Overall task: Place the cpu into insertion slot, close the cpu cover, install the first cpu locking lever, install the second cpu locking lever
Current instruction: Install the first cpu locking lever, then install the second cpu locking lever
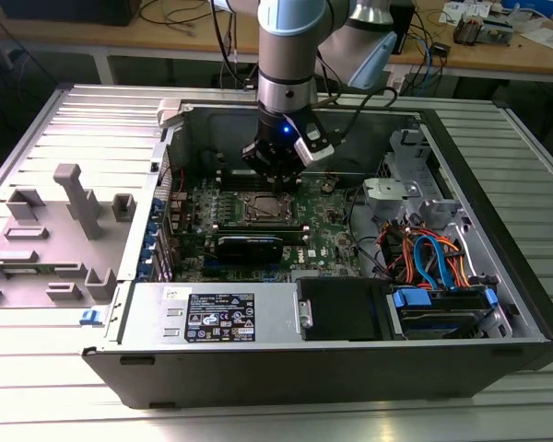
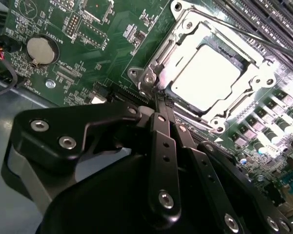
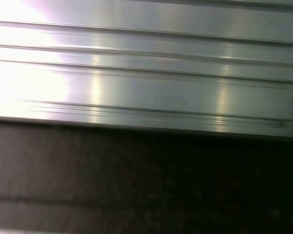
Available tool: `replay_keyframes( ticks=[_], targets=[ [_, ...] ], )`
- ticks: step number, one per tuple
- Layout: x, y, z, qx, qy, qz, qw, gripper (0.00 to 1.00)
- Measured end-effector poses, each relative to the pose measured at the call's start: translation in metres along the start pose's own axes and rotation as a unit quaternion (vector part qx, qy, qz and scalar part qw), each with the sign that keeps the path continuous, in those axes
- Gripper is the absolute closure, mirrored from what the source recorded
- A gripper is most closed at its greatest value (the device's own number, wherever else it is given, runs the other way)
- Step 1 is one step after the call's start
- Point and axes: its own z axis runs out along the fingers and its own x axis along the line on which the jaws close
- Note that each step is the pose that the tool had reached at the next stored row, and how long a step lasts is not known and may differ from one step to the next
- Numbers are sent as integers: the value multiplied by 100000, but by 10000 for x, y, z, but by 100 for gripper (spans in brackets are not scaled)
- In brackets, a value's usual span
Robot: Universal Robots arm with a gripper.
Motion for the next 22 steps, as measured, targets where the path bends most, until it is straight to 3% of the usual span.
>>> replay_keyframes(
  ticks=[22],
  targets=[
    [0,-2,0,259,16,4,100000,89]
  ],
)
